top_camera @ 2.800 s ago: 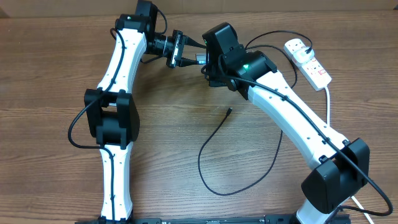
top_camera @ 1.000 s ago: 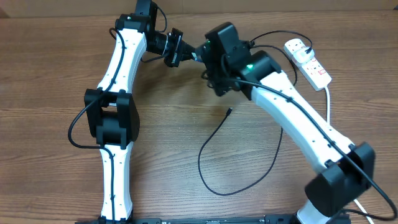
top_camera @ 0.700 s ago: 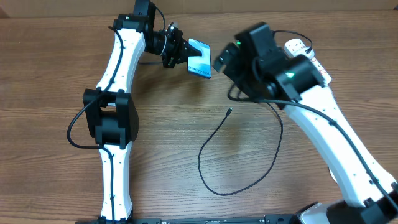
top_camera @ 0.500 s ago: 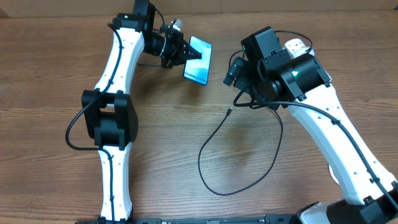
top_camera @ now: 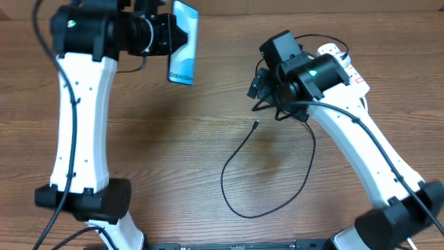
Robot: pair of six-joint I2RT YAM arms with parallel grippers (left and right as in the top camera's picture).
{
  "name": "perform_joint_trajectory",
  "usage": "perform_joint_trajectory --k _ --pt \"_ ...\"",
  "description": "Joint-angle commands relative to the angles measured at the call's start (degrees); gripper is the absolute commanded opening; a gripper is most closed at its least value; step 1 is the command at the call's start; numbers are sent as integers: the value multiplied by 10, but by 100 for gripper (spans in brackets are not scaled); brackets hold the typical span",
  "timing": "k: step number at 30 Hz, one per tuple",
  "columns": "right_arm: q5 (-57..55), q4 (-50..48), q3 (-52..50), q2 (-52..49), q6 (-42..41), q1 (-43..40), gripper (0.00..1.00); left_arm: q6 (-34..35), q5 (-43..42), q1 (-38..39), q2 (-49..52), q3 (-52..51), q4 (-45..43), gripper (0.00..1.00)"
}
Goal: Plug charger to phone and switch on socket
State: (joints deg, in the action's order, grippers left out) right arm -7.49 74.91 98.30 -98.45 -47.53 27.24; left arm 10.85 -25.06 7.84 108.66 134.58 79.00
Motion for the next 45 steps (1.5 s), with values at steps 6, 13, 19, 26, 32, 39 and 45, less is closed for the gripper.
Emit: perform_joint_trajectory --k 6,13,19,26,32,39,45 --pt "73 1 3 -126 0 -3 91 5 122 -2 26 -6 37 4" --pt "103 1 3 -203 44 -3 77 5 121 -2 27 -6 40 4" --pt "120 -11 -7 -223 61 -13 73 5 122 -2 27 -6 43 4" --pt "168 -54 -55 -223 104 -37 72 5 121 -2 27 -6 45 4" --pt "156 -92 -73 -223 68 -37 62 5 121 -2 27 -6 42 4" --pt "89 -89 -74 -225 19 -21 59 5 121 -2 27 -6 42 4" --pt "84 -99 -83 -226 -3 -5 54 5 121 -2 27 -6 41 4"
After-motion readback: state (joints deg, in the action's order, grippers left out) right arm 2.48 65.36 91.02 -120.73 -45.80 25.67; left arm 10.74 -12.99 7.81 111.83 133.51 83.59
